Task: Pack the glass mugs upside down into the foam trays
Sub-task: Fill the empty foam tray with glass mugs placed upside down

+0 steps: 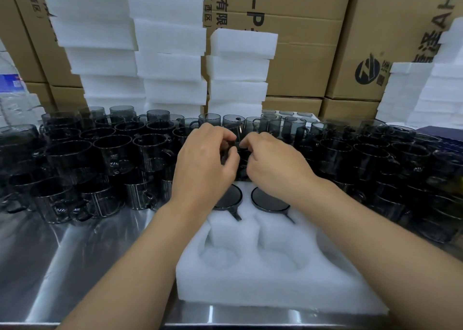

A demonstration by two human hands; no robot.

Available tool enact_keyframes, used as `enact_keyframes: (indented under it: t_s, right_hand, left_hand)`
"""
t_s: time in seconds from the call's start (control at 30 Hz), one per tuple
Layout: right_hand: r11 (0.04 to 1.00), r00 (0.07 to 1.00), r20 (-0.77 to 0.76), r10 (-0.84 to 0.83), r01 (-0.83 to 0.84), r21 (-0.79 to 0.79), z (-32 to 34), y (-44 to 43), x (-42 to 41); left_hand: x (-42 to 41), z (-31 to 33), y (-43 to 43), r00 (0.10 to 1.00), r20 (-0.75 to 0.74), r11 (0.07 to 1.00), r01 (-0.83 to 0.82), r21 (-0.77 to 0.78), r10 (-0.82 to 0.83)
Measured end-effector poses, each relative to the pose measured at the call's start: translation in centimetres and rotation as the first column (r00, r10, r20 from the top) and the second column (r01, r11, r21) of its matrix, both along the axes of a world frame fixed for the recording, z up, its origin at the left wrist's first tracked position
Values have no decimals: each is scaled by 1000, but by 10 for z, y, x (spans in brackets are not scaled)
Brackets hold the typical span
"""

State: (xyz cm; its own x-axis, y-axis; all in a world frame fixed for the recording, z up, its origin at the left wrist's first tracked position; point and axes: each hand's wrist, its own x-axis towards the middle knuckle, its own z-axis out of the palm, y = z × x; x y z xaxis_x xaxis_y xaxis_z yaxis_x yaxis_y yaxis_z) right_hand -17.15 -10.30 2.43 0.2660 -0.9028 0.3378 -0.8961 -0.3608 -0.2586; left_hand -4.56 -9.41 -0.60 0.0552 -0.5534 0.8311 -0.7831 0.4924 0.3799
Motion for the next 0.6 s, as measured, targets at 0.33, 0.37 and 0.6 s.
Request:
enact_keyframes:
  t_s: [0.33, 0.37, 0.6]
  right_hand:
    - [999, 996, 86, -32, 29, 35, 1, -18, -10]
    - [999, 993, 116, -25, 20, 51, 2, -18, -12]
    - [998, 931, 360, -63, 70, -7, 8, -25, -23]
  left_hand:
    - [-5, 1, -9, 995, 53, 990, 86, -115, -80]
    - [-5, 2, -8, 994, 50, 986, 102, -133, -96]
    - [-8, 21, -13, 979, -56, 950, 175, -259, -195]
